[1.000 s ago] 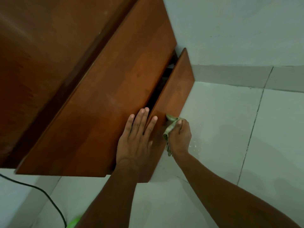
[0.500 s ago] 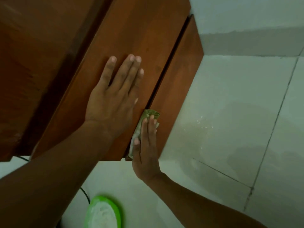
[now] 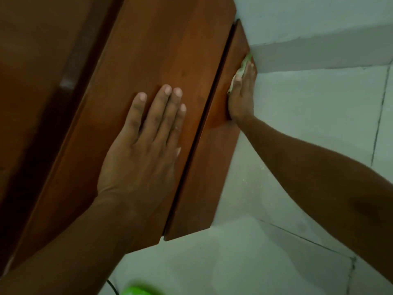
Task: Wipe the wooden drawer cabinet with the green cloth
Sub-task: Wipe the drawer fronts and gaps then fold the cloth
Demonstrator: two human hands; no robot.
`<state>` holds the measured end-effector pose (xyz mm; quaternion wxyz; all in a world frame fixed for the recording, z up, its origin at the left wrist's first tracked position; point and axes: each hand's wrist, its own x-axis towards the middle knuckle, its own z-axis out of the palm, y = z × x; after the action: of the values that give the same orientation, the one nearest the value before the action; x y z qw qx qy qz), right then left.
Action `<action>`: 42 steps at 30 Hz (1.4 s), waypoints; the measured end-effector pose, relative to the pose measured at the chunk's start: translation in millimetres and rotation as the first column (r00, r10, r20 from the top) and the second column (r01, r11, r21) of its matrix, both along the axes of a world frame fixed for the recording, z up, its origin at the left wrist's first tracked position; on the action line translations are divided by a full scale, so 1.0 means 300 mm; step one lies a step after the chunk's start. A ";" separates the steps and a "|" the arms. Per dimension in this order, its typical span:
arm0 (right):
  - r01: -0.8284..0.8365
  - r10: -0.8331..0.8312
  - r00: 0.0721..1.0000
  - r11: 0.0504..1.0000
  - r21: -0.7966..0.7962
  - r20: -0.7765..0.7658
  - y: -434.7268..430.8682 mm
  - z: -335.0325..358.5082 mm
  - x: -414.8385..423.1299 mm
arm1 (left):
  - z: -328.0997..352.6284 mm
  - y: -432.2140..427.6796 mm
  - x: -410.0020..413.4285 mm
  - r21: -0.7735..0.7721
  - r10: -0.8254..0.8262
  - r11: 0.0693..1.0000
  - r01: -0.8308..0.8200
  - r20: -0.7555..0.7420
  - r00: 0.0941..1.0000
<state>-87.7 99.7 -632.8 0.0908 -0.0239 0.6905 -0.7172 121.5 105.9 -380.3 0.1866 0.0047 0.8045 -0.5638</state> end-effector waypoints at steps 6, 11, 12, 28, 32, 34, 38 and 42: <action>0.260 -0.248 0.854 0.965 0.039 0.458 0.090 -0.005 -0.090 | 0.005 0.013 0.002 0.011 0.017 1.000 -0.017 0.002 1.000; 0.289 -0.278 0.931 0.957 -0.014 0.235 0.153 -0.029 0.427 | 0.003 0.013 0.000 0.022 0.011 1.000 -0.011 -0.012 1.000; 0.248 -0.231 0.954 0.966 -0.071 0.192 0.170 -0.022 0.577 | 0.003 0.014 0.001 0.024 0.013 1.000 -0.013 -0.014 1.000; -0.019 0.019 1.000 1.000 0.002 -0.001 0.027 -0.075 0.387 | -0.030 -0.002 -0.022 0.051 0.011 0.999 -0.010 -0.016 1.000; 0.074 -0.080 0.981 0.997 0.036 0.179 0.007 -0.058 0.053 | -0.026 0.002 -0.021 0.050 0.019 0.999 -0.019 -0.007 1.000; 0.159 -0.162 0.945 0.987 0.034 0.285 0.029 -0.033 -0.076 | -0.025 0.004 -0.019 0.050 0.026 0.998 -0.025 -0.003 1.000; 0.270 -0.271 0.876 0.961 0.060 0.399 0.101 -0.005 -0.098 | -0.024 0.012 -0.018 0.060 0.032 0.998 -0.031 -0.005 0.999; 0.321 -0.320 0.913 0.946 0.038 0.252 0.149 -0.020 0.287 | -0.039 0.013 -0.031 0.071 0.020 0.997 -0.018 -0.026 0.999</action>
<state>-1.6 144.5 -638.8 0.0599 0.1818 0.6661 -0.7208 112.2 109.8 -391.9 0.1811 -0.0039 0.8265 -0.5330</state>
